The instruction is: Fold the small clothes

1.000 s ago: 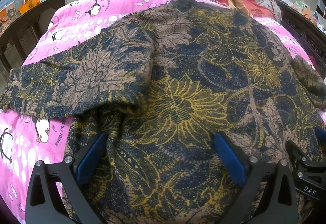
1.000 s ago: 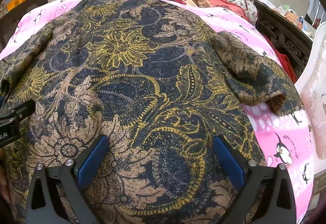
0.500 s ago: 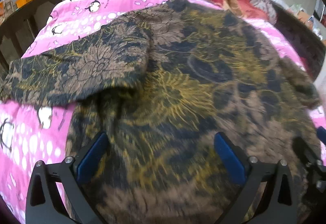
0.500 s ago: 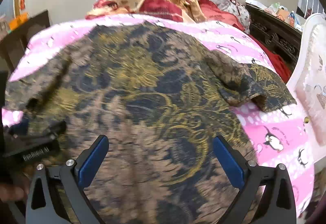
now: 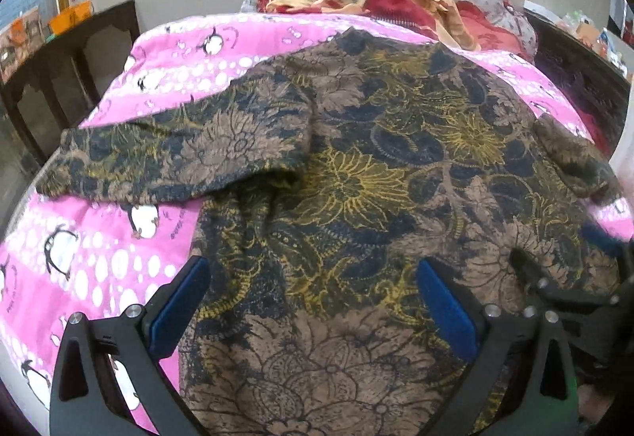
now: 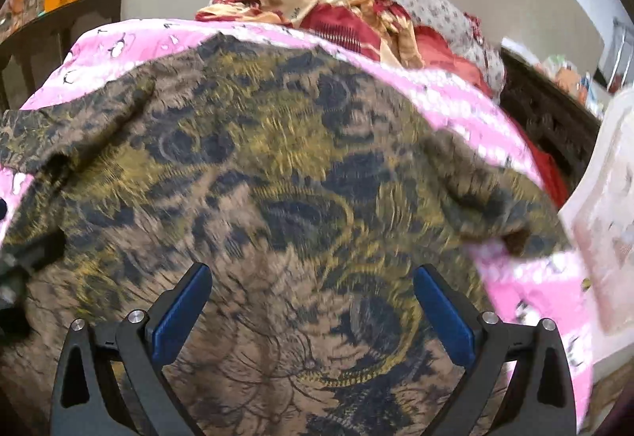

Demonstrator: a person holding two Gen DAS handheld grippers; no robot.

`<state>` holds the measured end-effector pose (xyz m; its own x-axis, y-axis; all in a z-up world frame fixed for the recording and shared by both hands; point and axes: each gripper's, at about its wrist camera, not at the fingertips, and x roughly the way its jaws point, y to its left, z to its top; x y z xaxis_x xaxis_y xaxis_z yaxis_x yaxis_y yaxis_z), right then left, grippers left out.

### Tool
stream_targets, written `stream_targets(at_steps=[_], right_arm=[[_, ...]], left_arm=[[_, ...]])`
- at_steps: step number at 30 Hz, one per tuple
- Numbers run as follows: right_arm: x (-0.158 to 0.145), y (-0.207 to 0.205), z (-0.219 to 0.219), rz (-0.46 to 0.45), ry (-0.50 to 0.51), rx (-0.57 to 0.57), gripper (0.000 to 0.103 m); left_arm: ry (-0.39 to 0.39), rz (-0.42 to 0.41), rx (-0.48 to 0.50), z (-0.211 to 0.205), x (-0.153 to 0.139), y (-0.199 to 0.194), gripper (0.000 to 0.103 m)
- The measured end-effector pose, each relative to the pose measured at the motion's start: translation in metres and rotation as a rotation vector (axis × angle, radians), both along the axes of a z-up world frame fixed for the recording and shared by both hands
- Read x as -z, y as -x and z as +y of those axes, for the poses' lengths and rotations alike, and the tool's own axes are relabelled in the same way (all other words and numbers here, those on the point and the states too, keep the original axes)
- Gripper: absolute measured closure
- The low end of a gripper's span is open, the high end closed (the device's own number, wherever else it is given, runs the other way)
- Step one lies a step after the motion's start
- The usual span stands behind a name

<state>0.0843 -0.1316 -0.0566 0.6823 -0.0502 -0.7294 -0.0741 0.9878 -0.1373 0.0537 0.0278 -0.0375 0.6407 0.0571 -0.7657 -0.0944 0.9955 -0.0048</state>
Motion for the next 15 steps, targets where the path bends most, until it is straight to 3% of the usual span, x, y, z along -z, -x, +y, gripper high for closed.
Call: stream_targets(at_steps=[2, 9, 12, 14, 15], right_arm=[[0.003, -0.001, -0.009, 0.009, -0.051, 0.034, 0.000], [0.007, -0.001, -0.001, -0.004, 0.029, 0.056, 0.000], [0.007, -0.001, -0.003, 0.002, 0.014, 0.054, 0.000], [0.008, -0.002, -0.006, 0.007, -0.007, 0.054, 0.000], [0.008, -0.003, -0.007, 0.010, -0.016, 0.054, 0.000]], left_arm=[[-0.009, -0.003, 0.019, -0.004, 0.001, 0.000, 0.000], [0.038, 0.002, 0.052, -0.007, 0.002, -0.004, 0.000], [0.098, -0.019, 0.062, 0.010, -0.004, -0.005, 0.000], [0.147, -0.012, 0.014, 0.035, -0.006, -0.007, 0.000], [0.209, 0.009, -0.026, 0.056, -0.005, -0.010, 0.000]])
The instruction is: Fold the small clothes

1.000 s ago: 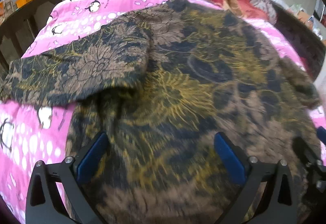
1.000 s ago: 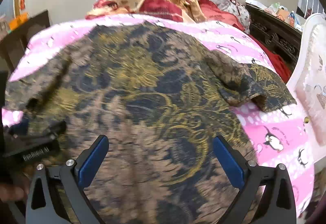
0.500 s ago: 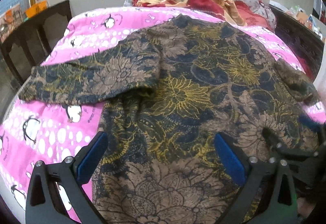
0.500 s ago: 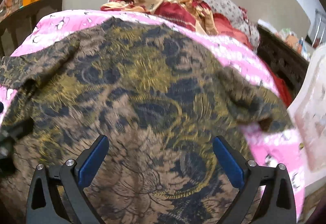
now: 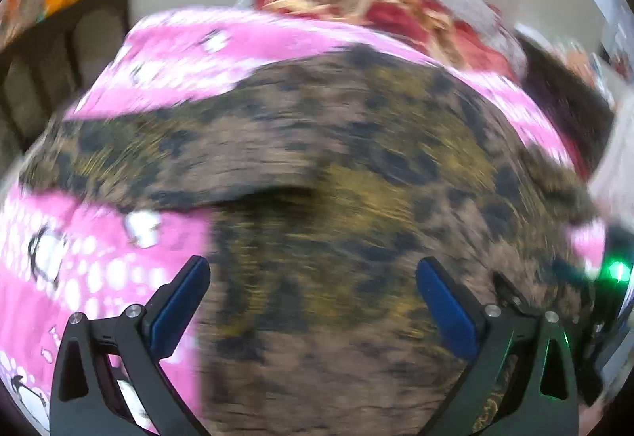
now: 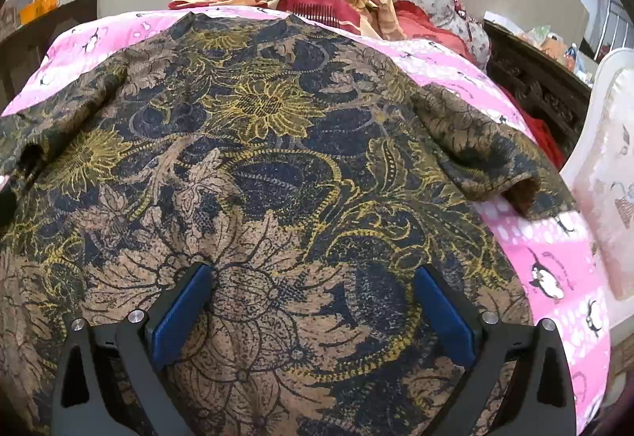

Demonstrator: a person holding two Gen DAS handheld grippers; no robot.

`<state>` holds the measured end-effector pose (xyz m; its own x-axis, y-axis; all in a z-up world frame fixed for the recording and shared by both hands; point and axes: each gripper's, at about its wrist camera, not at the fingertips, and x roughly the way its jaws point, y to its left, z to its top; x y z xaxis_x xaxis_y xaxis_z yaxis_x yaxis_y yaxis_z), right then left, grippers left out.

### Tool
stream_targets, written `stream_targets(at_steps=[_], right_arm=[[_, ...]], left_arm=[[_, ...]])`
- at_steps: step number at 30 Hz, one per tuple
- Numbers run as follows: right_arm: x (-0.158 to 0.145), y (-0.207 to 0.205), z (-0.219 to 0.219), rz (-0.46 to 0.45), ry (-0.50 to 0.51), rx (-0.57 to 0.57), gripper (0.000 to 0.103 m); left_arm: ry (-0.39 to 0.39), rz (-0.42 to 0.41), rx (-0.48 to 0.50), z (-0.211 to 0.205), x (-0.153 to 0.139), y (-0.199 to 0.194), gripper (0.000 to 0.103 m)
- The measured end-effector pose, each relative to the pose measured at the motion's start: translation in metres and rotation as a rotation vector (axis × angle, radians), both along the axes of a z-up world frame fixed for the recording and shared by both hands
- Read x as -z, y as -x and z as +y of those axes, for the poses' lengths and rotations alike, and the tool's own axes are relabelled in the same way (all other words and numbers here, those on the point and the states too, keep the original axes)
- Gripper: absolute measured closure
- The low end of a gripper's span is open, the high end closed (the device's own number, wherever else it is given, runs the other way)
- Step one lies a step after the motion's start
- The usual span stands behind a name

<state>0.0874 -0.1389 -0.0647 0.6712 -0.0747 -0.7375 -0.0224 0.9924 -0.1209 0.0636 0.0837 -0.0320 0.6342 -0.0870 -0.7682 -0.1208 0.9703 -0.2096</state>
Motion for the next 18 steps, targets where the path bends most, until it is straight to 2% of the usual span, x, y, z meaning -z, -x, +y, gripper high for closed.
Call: stream_targets(at_steps=[2, 6, 8, 11, 12, 13, 15, 16, 18], right_arm=[[0.001, -0.002, -0.001, 0.008, -0.011, 0.001, 0.000], [0.000, -0.002, 0.001, 0.007, -0.006, 0.000, 0.000], [0.000, -0.002, 0.001, 0.006, -0.008, 0.001, 0.000], [0.000, -0.002, 0.001, 0.003, -0.004, 0.002, 0.000], [0.000, -0.002, 0.002, 0.002, 0.000, 0.002, 0.000], [0.000, -0.002, 0.002, 0.000, 0.003, 0.003, 0.000], [0.000, -0.001, 0.002, -0.002, 0.005, 0.003, 0.000], [0.000, -0.001, 0.002, -0.002, 0.003, 0.003, 0.000], [0.000, -0.001, 0.002, 0.000, 0.003, 0.003, 0.000]], left_arm=[[0.131, 0.022, -0.054, 0.040, -0.003, -0.002, 0.000], [0.269, -0.040, -0.108, 0.119, -0.031, -0.001, 0.000], [0.326, -0.069, -0.171, 0.161, -0.040, 0.002, 0.000], [0.426, -0.052, -0.331, 0.234, -0.029, 0.007, 0.000], [0.487, -0.052, -0.365, 0.253, -0.020, 0.008, 0.000], [0.558, -0.040, -0.387, 0.272, -0.007, 0.008, 0.005], [0.609, -0.013, -0.420, 0.288, 0.007, 0.007, 0.021], [0.648, 0.001, -0.400, 0.293, 0.016, 0.003, 0.025], [0.710, 0.013, -0.420, 0.299, 0.026, 0.004, 0.035]])
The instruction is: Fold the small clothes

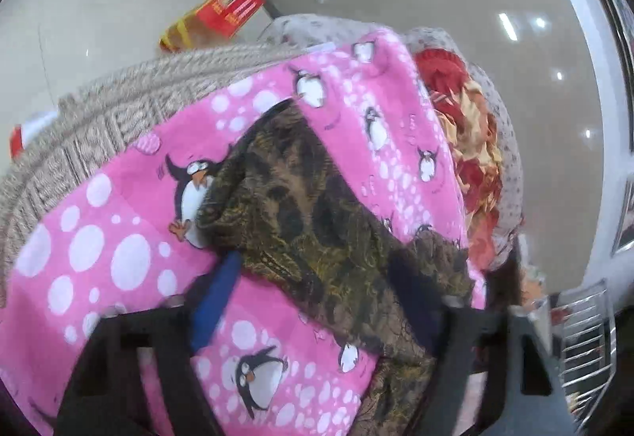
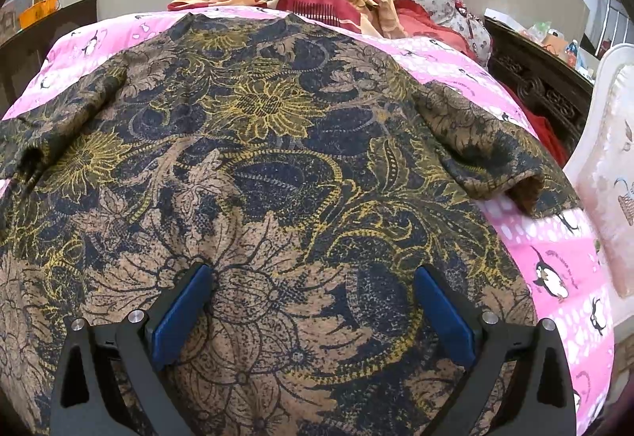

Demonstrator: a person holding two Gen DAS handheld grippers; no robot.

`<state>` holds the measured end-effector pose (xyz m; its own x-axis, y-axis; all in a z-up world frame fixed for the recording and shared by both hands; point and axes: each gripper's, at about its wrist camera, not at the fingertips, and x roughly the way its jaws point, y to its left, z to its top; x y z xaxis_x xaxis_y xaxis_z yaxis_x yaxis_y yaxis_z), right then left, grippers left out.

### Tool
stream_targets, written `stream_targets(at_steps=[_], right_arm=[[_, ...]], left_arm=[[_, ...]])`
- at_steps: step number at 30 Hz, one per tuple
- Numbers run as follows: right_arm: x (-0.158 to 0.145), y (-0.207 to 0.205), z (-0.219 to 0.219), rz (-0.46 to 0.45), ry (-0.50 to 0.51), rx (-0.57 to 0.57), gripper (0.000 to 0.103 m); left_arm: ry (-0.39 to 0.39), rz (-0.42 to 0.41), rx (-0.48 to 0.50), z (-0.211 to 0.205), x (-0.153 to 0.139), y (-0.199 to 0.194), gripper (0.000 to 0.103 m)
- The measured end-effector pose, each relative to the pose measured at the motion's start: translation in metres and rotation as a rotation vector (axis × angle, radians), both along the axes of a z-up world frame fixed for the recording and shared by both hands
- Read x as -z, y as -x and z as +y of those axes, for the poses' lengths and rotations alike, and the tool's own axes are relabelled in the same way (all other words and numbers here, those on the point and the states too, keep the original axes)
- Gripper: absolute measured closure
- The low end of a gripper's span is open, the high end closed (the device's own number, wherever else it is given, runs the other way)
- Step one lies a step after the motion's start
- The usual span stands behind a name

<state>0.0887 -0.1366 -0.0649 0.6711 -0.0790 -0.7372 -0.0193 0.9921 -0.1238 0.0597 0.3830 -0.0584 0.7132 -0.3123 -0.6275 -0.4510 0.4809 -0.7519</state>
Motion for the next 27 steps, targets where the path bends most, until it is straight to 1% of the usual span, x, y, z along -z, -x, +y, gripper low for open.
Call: stream_targets(at_steps=[1, 2, 5, 6, 7, 9, 10, 11, 13, 16, 19, 20, 21, 22, 24, 26, 27], right_arm=[[0.000, 0.000, 0.000, 0.000, 0.001, 0.000, 0.000], [0.000, 0.000, 0.001, 0.000, 0.002, 0.001, 0.000], [0.000, 0.000, 0.000, -0.001, 0.003, 0.001, 0.000], [0.000, 0.000, 0.000, -0.001, 0.004, 0.001, 0.000], [0.000, 0.000, 0.000, -0.001, 0.004, 0.001, 0.000], [0.000, 0.000, 0.000, -0.001, 0.006, 0.002, 0.000], [0.000, 0.000, 0.000, -0.002, 0.008, 0.002, 0.000], [0.000, 0.000, 0.001, -0.002, 0.010, 0.002, 0.000], [0.000, 0.000, 0.001, -0.003, 0.008, 0.003, 0.000], [0.000, 0.000, 0.002, -0.002, 0.007, 0.004, 0.000], [0.000, 0.000, 0.002, -0.003, 0.009, 0.004, 0.000], [0.000, 0.000, 0.001, -0.003, 0.008, 0.004, 0.000], [0.000, 0.000, 0.001, -0.003, 0.009, 0.004, 0.000], [0.000, 0.000, 0.001, -0.002, 0.009, 0.004, 0.000], [0.000, 0.000, 0.001, -0.002, 0.007, 0.004, 0.000], [0.000, 0.000, 0.001, -0.001, 0.007, 0.006, 0.000], [0.000, 0.000, 0.001, -0.001, 0.005, 0.006, 0.000]], left_arm=[[0.056, -0.002, -0.032, 0.005, 0.008, 0.003, 0.035], [0.078, -0.010, -0.053, 0.009, 0.012, 0.005, 0.035], [0.093, -0.006, -0.079, 0.013, 0.016, 0.008, 0.037], [0.089, 0.008, -0.088, 0.010, 0.013, 0.011, 0.037], [0.061, 0.034, -0.091, 0.006, 0.008, 0.015, 0.037], [0.029, 0.050, -0.085, 0.001, 0.003, 0.017, 0.034], [-0.006, 0.062, -0.080, 0.003, 0.004, 0.015, 0.034], [-0.018, 0.073, -0.096, 0.006, 0.008, 0.013, 0.034], [0.008, 0.035, -0.133, 0.015, 0.015, 0.009, 0.034], [-0.022, -0.022, -0.109, 0.022, 0.017, -0.004, 0.034], [-0.055, -0.014, -0.083, 0.016, 0.010, -0.007, 0.035], [-0.068, -0.007, -0.077, 0.013, 0.008, -0.007, 0.038], [-0.099, 0.016, -0.078, 0.012, 0.005, -0.006, 0.051], [-0.154, 0.057, -0.080, 0.010, 0.002, -0.006, 0.070], [-0.256, 0.137, -0.082, 0.008, -0.001, -0.012, 0.094], [-0.290, 0.154, -0.075, 0.007, -0.007, -0.014, 0.095], [-0.322, 0.157, -0.076, 0.006, -0.015, -0.014, 0.096]])
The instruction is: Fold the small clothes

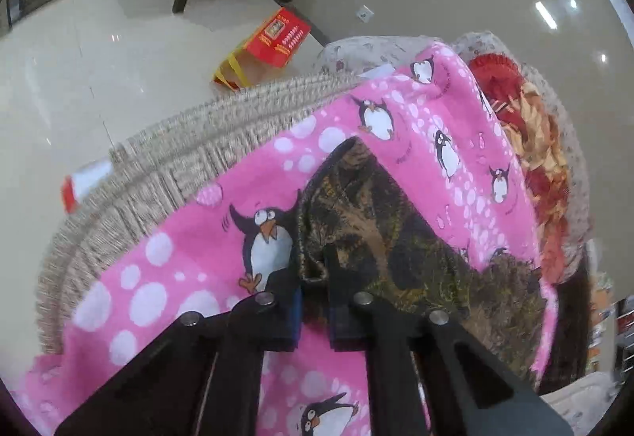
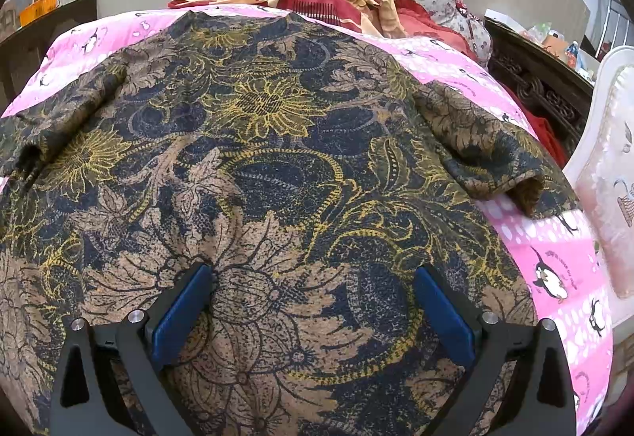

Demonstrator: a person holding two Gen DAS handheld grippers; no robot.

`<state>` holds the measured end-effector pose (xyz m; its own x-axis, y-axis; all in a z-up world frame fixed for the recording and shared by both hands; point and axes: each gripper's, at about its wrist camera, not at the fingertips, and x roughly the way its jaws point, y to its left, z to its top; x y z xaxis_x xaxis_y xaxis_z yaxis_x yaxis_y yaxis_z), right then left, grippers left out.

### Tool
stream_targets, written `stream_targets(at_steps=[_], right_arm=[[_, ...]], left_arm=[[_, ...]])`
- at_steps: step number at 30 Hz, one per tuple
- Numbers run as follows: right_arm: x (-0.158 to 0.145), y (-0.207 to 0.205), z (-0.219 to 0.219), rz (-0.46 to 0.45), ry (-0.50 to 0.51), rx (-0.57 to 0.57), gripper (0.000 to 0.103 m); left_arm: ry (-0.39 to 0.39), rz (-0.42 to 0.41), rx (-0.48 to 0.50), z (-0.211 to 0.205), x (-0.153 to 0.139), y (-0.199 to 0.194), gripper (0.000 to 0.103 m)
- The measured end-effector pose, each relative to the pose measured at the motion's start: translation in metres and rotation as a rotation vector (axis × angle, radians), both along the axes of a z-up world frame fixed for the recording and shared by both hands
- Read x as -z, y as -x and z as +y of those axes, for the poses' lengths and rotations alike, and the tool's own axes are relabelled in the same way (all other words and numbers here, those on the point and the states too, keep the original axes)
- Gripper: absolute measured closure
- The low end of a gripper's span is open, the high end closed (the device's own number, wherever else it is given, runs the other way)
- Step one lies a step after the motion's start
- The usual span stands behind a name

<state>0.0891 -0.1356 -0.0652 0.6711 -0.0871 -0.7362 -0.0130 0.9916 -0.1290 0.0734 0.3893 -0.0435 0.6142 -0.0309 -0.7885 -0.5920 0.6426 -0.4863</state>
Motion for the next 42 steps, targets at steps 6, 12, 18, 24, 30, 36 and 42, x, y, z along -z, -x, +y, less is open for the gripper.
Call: stream_targets(at_steps=[6, 12, 18, 24, 30, 36, 42], right_arm=[[0.000, 0.000, 0.000, 0.000, 0.003, 0.001, 0.000], [0.000, 0.000, 0.001, -0.002, 0.011, 0.004, 0.000], [0.000, -0.002, -0.001, 0.020, -0.003, 0.008, 0.000], [0.001, -0.004, -0.005, 0.026, -0.025, 0.004, 0.000], [0.002, -0.005, -0.008, 0.032, -0.052, -0.002, 0.000], [0.002, -0.005, -0.005, 0.033, -0.036, -0.001, 0.000], [0.002, -0.005, -0.003, 0.026, -0.015, 0.004, 0.000]], left_arm=[[-0.253, -0.242, -0.201, 0.032, -0.125, 0.048, 0.096], [-0.310, -0.401, -0.185, 0.031, -0.198, 0.060, 0.096], [-0.258, -0.437, 0.221, -0.094, -0.184, -0.012, 0.096], [-0.173, -0.424, 0.632, -0.271, -0.123, -0.072, 0.096], [-0.103, -0.283, 0.722, -0.327, -0.049, -0.053, 0.090], [-0.312, -0.211, 0.475, -0.226, -0.050, -0.015, 0.029], [-0.537, -0.002, 0.413, -0.131, -0.035, -0.037, 0.029]])
